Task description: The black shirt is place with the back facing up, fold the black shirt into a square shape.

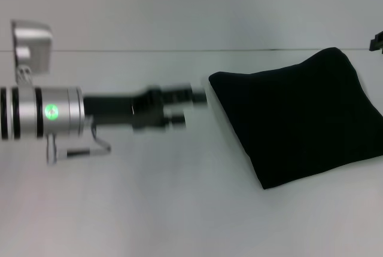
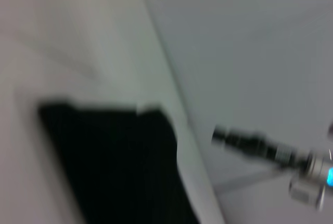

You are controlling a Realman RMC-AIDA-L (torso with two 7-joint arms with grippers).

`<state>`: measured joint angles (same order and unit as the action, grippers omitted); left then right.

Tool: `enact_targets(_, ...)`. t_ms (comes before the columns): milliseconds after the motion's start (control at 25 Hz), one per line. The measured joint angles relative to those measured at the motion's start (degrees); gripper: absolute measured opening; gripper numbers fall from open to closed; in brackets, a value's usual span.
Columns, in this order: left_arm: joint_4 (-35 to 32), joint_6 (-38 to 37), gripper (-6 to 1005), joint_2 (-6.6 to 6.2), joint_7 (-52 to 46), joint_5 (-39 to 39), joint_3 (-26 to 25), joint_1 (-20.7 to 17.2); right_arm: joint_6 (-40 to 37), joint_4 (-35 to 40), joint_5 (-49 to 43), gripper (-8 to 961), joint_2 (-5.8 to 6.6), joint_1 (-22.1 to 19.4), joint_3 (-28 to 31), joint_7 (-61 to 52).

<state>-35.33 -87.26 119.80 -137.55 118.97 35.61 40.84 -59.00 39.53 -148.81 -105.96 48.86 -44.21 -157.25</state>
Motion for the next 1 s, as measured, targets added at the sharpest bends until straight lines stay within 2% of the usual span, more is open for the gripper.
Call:
enact_targets(80, 0.6, -2.8, 948, 0.5, -2.3, 2.9, 1.2, -0.1, -5.4, 0.2, 3.3, 281, 1.49, -0.1, 2.9, 2.5)
enact_targets(120, 1.4, -3.1, 948, 0.97, -3.2, 3.4, 2.0, -0.1, -6.6, 0.7, 3.9, 294, 1.68, -0.3, 3.5, 2.8)
enact_targets(320, 6.6, 3.6, 947, 3.97, -5.9, 3.7, 5.4, 1.1, -8.3, 1.3, 4.7, 355, 1.85, -0.4, 4.7, 3.1)
enact_targets(400, 8.3, 7.8, 947, 4.66, -4.4, 3.1, 7.3, 1.7, -8.2, 1.3, 4.8, 456, 1.72, -0.3, 4.7, 3.2)
enact_targets(520, 12.0, 10.5, 947, 4.97, 4.8, -1.3, 8.1, 2.4, -7.5, 1.2, 4.8, 607, 1.48, -0.1, 4.6, 3.7)
enact_targets(640, 15.9, 12.0, 947, 4.5, 19.8, -6.6, 7.5, 2.3, -7.4, 0.9, 4.9, 661, 1.46, 0.1, 5.0, 3.9)
enact_targets(720, 15.9, 12.1, 947, 4.1, 21.8, -6.9, 8.1, 2.2, -7.6, 0.9, 4.9, 697, 1.48, 0.1, 5.1, 3.9)
enact_targets(840, 14.5, 11.9, 946, 3.72, 14.9, -5.3, 11.2, 2.9, -7.9, 1.1, 5.0, 715, 1.5, 0.1, 5.1, 3.6)
enact_targets(1000, 14.8, 15.5, 946, 4.36, 2.6, -4.3, 13.2, 4.4, -8.0, 1.2, 5.1, 715, 1.52, 0.1, 5.2, 3.6)
